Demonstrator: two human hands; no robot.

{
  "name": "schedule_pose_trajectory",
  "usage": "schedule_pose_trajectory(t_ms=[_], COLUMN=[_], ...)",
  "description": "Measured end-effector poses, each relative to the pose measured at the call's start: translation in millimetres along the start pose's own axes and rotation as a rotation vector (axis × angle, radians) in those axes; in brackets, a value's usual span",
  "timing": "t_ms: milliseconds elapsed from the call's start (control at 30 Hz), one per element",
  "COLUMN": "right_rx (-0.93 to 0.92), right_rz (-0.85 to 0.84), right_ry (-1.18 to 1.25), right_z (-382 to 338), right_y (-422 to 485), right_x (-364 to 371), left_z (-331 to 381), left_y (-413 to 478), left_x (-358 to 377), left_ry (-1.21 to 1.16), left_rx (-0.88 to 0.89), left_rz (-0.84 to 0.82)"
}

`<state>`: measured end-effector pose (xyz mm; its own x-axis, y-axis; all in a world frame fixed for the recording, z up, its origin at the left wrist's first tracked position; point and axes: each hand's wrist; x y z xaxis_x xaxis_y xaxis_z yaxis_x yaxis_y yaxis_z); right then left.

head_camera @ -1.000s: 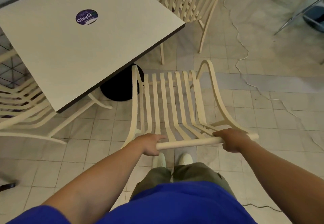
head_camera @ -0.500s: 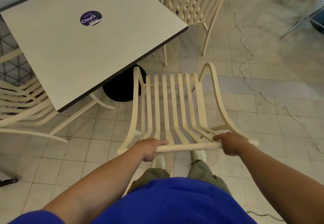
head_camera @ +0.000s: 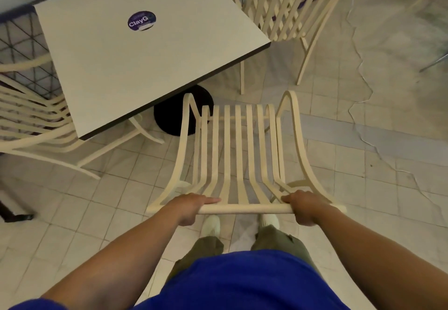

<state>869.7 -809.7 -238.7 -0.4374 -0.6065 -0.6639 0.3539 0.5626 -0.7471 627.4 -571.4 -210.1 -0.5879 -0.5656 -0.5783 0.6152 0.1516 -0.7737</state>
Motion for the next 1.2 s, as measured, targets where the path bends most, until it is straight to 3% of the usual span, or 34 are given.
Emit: schedule_pose_trajectory(t_ms=[367, 700, 967, 1200], right_rx=[-0.189, -0.254, -0.162, -0.039], right_rz=[-0.018, -0.031, 0.027, 0.125], right_ry=[-0.176, -0.275, -0.350, -0.254], right_z=[32.5, 52.4, 43.4, 47.1], right_y=[21.1, 33.5, 32.5, 26.6], right_x=[-37.7, -58.8, -64.8, -50.8], left_z=[29.8, 68.3, 72.6, 59.6], left_y=[-1.8, -3.5, -10.8, 3.4], left_x=[26.4, 42.3, 51.9, 49.1], left_ry=[-0.147, -0.277, -0.346, -0.497], left_rx=[-0.109, -0.170, -0.164, -0.070], left_rz=[0.045, 0.089, 0.125, 0.080])
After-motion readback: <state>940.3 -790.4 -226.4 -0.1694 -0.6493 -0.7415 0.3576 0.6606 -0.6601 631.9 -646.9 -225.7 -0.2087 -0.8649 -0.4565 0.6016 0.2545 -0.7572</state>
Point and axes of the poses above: each hand's wrist, its own y-axis towards the middle knuckle, its own x-axis out of the palm, z = x × y, and after that the axes turned 5 degrees about x, right-handed
